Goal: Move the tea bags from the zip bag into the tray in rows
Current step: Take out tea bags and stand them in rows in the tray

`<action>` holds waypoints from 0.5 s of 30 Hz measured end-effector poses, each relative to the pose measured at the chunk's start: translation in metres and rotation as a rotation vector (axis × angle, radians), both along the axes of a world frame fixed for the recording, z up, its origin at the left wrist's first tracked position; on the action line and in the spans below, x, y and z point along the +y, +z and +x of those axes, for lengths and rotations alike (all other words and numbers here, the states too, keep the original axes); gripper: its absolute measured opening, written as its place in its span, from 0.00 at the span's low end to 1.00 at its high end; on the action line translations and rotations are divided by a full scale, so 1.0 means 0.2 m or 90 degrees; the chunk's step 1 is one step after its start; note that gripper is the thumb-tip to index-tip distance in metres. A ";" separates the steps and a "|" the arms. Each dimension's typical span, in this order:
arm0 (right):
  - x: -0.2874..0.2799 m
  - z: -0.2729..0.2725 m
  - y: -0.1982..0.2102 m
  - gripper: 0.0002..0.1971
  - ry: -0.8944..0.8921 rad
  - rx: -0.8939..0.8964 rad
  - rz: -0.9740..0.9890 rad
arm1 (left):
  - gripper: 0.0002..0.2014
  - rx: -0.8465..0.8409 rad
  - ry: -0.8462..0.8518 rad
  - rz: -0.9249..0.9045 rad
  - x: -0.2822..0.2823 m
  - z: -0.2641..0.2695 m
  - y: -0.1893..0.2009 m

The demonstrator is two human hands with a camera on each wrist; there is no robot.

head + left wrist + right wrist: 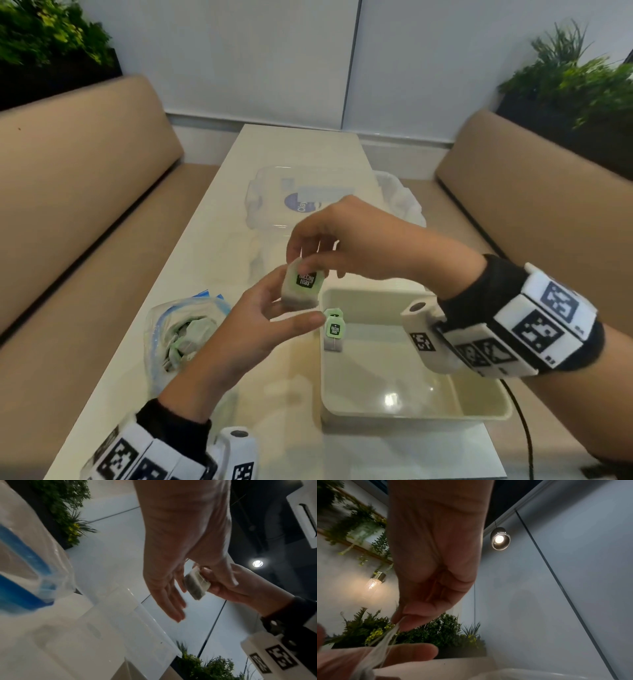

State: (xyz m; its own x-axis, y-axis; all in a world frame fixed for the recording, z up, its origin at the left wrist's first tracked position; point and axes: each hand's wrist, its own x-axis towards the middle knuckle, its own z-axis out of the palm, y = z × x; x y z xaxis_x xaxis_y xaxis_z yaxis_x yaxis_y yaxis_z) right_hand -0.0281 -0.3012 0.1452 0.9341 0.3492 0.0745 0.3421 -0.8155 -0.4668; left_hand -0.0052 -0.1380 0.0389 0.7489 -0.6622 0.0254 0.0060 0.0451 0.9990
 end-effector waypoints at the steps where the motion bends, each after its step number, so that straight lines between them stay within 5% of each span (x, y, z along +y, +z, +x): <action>1: 0.01 0.00 0.02 0.03 -0.001 -0.004 -0.003 | 0.22 0.006 0.016 -0.014 -0.01 0.00 0.00; 4: 0.01 -0.01 0.04 0.10 -0.012 -0.028 -0.010 | 0.06 0.016 0.062 -0.022 -0.04 -0.03 0.03; 11: -0.10 -0.05 -0.03 0.06 -0.022 0.051 -0.014 | 0.06 -0.059 0.016 0.168 0.00 -0.01 -0.08; 15: -0.19 -0.07 -0.17 0.09 -0.057 0.124 -0.104 | 0.05 -0.063 0.095 0.224 0.11 0.03 -0.14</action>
